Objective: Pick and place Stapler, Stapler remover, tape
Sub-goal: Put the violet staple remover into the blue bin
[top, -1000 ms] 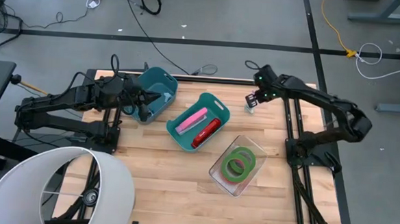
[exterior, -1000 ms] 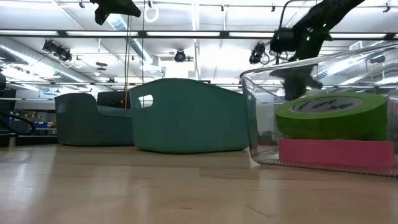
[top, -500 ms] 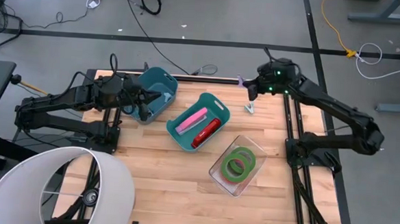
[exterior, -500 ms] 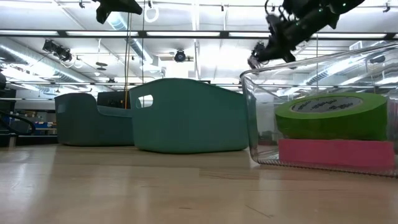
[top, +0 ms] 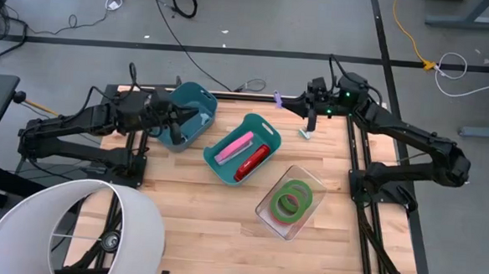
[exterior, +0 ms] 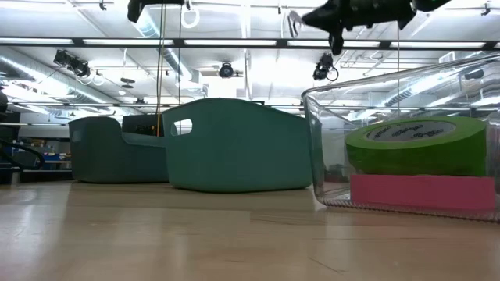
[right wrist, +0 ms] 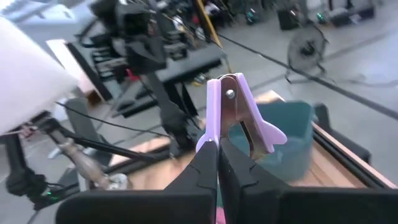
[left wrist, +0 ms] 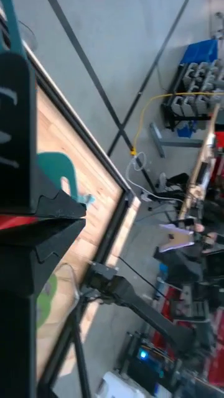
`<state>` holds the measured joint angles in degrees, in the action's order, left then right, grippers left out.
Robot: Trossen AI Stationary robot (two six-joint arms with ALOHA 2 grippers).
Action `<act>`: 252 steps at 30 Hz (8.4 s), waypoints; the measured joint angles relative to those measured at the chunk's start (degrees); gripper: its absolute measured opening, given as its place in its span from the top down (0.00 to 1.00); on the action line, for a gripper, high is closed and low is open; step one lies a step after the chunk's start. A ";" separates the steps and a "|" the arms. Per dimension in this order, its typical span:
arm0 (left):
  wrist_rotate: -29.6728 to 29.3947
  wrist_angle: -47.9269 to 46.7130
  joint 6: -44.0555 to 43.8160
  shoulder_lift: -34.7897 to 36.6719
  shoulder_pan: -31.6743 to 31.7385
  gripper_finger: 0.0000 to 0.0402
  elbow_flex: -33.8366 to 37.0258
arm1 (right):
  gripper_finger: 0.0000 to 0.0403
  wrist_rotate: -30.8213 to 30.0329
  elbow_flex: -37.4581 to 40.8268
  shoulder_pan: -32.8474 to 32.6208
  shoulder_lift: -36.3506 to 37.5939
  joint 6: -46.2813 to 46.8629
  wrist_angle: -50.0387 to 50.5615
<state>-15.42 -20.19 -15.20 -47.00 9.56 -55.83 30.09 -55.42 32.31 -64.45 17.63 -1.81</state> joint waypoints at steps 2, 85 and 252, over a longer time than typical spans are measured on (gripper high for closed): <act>0.00 2.35 -0.01 -0.88 0.01 0.96 0.00 | 1.00 0.40 0.00 -0.96 0.00 0.32 -2.38; 41.63 49.26 -8.19 -41.21 3.16 0.38 -14.77 | 1.00 27.89 0.00 -9.09 -7.62 26.84 -21.11; -1.66 -38.61 -5.23 -29.84 17.45 0.88 -4.93 | 0.70 16.20 -0.02 0.92 -5.42 16.83 -9.89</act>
<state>-17.08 -58.81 -20.43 -76.84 27.02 -60.77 46.28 -55.44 33.23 -69.87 34.47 -11.70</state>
